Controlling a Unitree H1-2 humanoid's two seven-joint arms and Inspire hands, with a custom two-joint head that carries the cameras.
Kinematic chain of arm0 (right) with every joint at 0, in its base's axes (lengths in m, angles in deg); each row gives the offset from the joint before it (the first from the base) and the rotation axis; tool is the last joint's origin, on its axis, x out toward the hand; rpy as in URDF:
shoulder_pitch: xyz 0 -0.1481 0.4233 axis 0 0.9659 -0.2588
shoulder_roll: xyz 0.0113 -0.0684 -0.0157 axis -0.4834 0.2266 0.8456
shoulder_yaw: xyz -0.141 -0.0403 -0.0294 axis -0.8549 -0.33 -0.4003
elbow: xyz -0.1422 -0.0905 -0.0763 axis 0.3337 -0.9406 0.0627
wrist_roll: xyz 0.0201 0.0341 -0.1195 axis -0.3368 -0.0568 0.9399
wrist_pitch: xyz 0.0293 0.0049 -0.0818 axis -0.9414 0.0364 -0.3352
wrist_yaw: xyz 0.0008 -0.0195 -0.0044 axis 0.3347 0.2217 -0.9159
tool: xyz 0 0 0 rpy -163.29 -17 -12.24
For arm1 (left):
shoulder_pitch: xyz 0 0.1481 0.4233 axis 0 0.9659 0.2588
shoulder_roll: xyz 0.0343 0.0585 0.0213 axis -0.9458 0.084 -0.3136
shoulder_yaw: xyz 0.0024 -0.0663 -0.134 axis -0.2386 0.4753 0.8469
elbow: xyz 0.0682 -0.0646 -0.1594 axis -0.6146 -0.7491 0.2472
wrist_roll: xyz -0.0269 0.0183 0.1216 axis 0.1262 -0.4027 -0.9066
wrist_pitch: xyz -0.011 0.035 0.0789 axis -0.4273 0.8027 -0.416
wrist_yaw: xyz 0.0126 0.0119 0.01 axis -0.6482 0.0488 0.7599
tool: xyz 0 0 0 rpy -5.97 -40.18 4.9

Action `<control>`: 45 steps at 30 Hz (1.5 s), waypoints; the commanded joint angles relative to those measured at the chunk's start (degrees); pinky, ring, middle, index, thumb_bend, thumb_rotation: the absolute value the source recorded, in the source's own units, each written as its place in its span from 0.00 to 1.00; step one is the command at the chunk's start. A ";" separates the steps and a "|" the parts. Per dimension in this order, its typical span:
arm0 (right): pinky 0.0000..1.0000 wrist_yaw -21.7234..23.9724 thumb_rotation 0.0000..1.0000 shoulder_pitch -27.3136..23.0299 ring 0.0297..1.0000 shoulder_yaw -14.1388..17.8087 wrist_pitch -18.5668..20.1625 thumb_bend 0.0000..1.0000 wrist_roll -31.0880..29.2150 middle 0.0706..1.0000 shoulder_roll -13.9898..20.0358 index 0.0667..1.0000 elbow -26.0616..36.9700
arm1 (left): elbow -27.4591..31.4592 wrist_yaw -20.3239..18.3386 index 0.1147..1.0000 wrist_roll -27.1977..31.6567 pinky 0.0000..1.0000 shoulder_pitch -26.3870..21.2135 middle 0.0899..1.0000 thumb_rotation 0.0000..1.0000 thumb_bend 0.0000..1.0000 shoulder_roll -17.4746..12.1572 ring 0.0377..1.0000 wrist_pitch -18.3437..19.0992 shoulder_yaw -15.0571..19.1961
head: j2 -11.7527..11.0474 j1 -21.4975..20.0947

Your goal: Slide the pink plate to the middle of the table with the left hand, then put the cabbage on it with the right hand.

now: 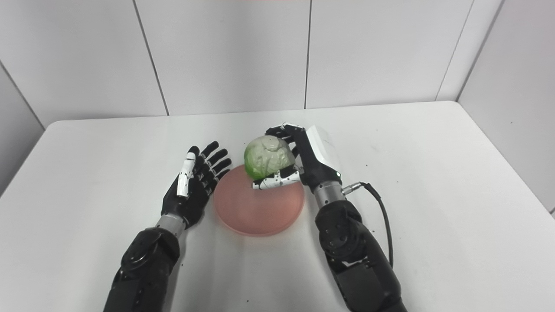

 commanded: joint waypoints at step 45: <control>0.27 1.02 0.13 -0.11 0.33 -5.08 -4.88 0.51 5.96 0.41 0.50 0.45 -4.50 | 2.12 1.93 0.86 -1.60 0.88 -0.67 0.87 1.00 0.47 1.11 0.87 2.27 -0.71 | 1.85 0.31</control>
